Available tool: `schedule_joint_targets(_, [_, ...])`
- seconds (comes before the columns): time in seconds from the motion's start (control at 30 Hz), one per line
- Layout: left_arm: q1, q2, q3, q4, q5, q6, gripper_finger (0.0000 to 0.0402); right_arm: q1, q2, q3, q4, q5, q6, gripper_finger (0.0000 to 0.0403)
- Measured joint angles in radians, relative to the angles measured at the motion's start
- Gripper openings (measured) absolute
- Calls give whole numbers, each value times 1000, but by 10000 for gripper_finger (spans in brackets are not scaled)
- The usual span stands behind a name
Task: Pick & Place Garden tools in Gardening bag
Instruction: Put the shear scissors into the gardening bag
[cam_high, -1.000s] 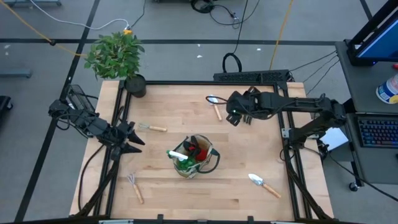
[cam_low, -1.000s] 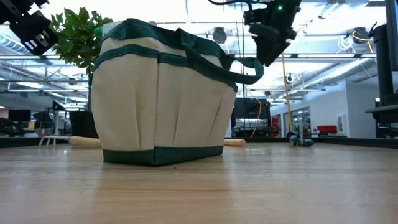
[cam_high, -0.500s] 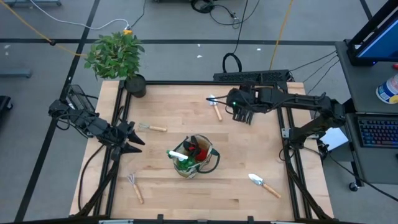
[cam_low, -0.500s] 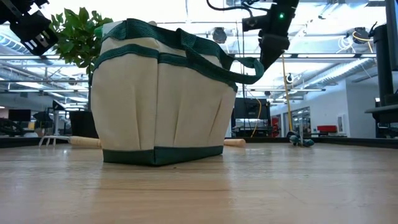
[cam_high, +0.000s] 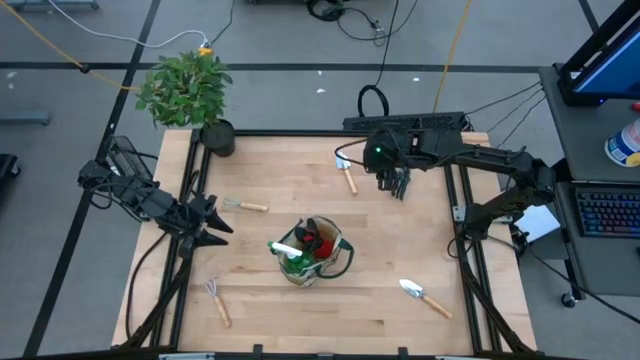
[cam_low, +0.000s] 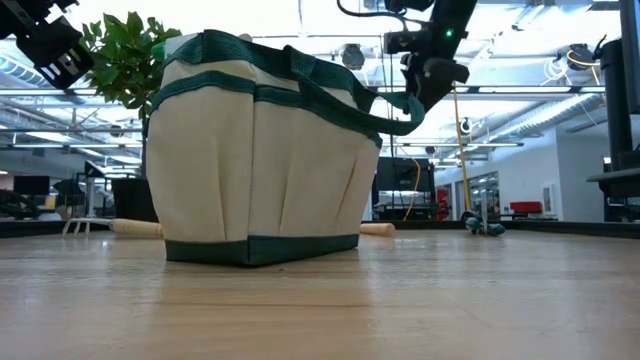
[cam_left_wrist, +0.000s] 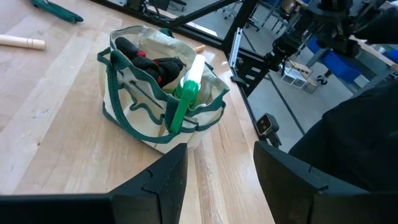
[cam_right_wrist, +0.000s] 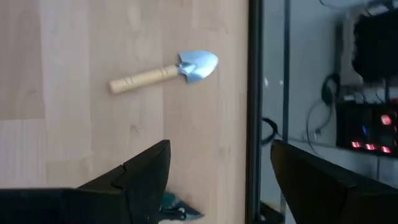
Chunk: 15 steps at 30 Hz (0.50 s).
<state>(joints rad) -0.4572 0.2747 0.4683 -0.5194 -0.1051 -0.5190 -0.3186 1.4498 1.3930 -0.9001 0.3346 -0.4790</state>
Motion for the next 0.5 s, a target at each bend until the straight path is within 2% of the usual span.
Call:
schedule_joint_targets(0.23, [0,0,0,0,0,0,189,-67,0,0,14,-74,-220,267])
schedule_joint_targets(0.5, [0,0,0,-1,0,36,189,-129,6,0,-11,-123,-248,267])
